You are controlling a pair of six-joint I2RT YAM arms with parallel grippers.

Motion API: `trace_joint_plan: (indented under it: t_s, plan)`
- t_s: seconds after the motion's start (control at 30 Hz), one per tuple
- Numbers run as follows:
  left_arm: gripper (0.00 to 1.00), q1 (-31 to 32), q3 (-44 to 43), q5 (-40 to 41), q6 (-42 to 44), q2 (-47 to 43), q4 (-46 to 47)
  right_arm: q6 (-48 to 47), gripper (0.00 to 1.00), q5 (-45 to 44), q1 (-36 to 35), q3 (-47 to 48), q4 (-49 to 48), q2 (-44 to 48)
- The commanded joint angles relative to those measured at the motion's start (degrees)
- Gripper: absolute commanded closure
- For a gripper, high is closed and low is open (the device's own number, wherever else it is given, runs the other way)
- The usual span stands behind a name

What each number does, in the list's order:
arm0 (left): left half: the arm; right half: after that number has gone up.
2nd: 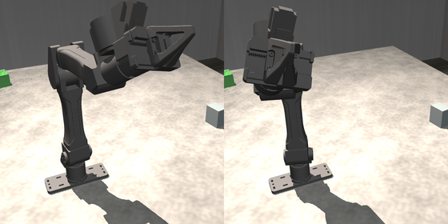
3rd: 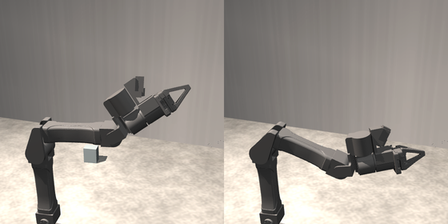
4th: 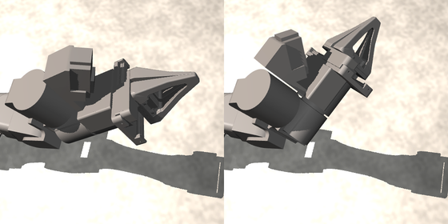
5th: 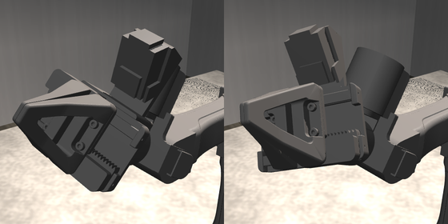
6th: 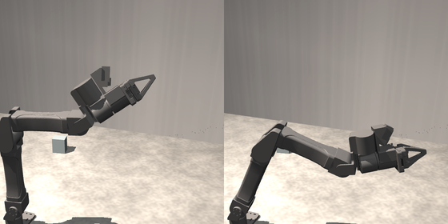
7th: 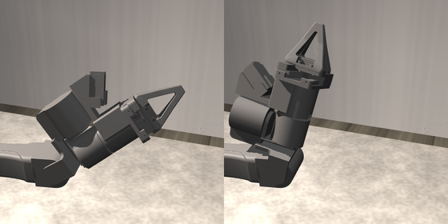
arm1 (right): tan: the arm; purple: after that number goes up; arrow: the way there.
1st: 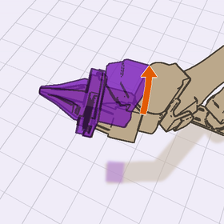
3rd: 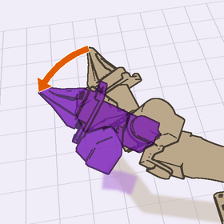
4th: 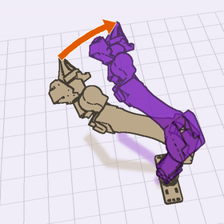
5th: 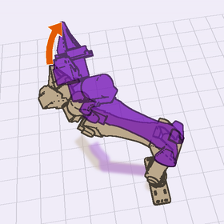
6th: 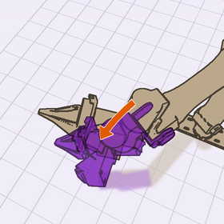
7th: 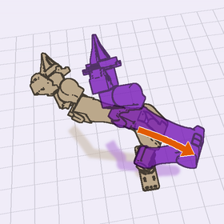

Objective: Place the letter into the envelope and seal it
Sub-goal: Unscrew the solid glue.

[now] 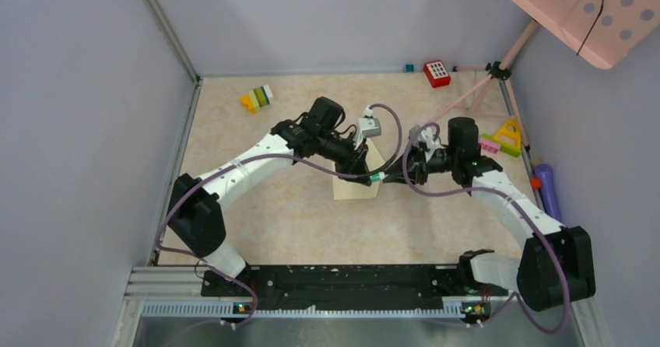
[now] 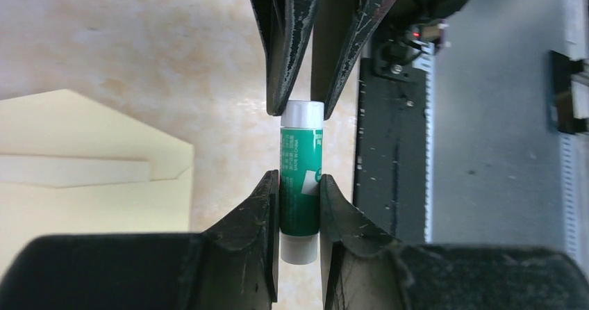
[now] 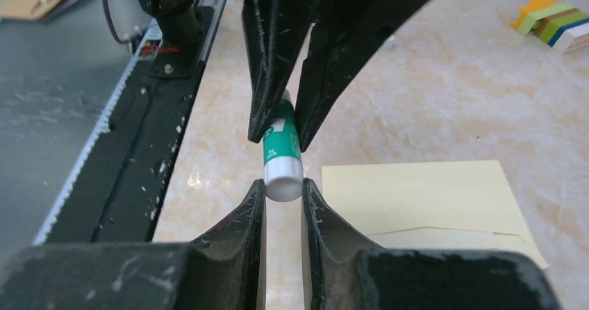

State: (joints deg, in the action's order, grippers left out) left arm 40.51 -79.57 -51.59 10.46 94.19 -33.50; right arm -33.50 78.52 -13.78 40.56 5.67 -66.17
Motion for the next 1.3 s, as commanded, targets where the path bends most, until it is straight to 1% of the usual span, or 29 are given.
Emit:
trace_joint_plan:
  t_s: [0.0, 0.07, 0.13, 0.2, 0.3, 0.37, 0.43, 0.53, 0.6, 0.63, 0.67, 0.7, 0.77, 0.93, 1.03, 1.13, 1.27]
  plan:
    - [1.00, -0.17, 1.41, 16.85, 0.58, -5.07, 7.72, 17.84, 0.93, 1.27, -0.95, 7.62, -1.47, -4.63]
    - [1.00, -0.17, 2.74, 20.23, 0.17, -6.09, 9.62, 26.37, 0.88, -0.52, -0.93, 9.08, -4.07, -7.11]
    - [1.00, -0.17, 3.66, 23.31, -0.10, -6.92, 11.13, 36.98, 0.83, -2.15, -0.80, 10.20, -8.37, -9.62]
    - [1.00, -0.10, 4.18, 24.97, -0.03, -7.25, 11.76, 44.72, 0.80, -2.90, -0.70, 11.82, -10.12, -12.29]
    - [1.00, -0.05, 4.49, 24.62, 0.18, -7.36, 11.78, 51.84, 0.79, -1.19, -0.51, 14.42, -10.04, -15.76]
    - [1.00, -0.07, 4.55, 24.04, 0.25, -7.29, 11.79, 52.85, 0.73, 0.47, -0.30, 15.63, -9.08, -16.99]
    - [1.00, -0.08, 4.39, 22.78, 0.23, -7.24, 11.38, 50.37, 0.67, 1.34, 0.22, 16.44, -6.75, -16.83]
    - [1.00, -0.03, 3.75, 19.29, 0.45, -6.91, 10.17, 42.71, 0.55, 1.53, 1.38, 16.43, -2.08, -14.89]
    - [1.00, -0.05, 3.34, 16.40, 0.58, -6.65, 9.34, 32.85, 0.48, 1.24, 1.98, 15.96, 2.28, -12.81]
    - [1.00, -0.08, 3.05, 14.87, 0.69, -6.44, 8.81, 26.34, 0.46, 0.95, 2.08, 15.64, 4.52, -11.46]
    - [1.00, -0.05, 2.71, 13.26, 0.82, -6.30, 8.24, 21.09, 0.44, 0.59, 2.02, 14.87, 6.21, -10.08]
    - [1.00, -0.08, 2.55, 11.84, 0.89, -6.10, 7.73, 16.19, 0.43, 1.01, 2.06, 13.72, 6.58, -8.38]
    - [1.00, -0.16, 1.95, 8.19, 1.32, -5.60, 6.36, 9.18, 0.41, 1.12, 2.01, 9.86, 4.34, -4.63]
    - [1.00, -0.17, 1.59, -1.81, 2.08, -4.08, 3.45, -1.42, 0.37, 2.90, 2.01, -3.00, -10.60, 5.72]
    - [1.00, -0.17, 1.88, -5.41, 1.79, -2.91, 3.39, -7.51, 0.33, 3.58, 1.98, -8.68, -15.29, 10.01]
    - [1.00, -0.16, 1.88, -7.20, 0.88, -1.42, 3.70, -9.65, 0.33, 4.40, 1.84, -9.74, -15.74, 11.14]
    - [1.00, -0.02, 1.46, -9.55, 0.06, 0.72, 3.68, -13.55, 0.36, 4.67, 1.44, -7.59, -9.92, 9.97]
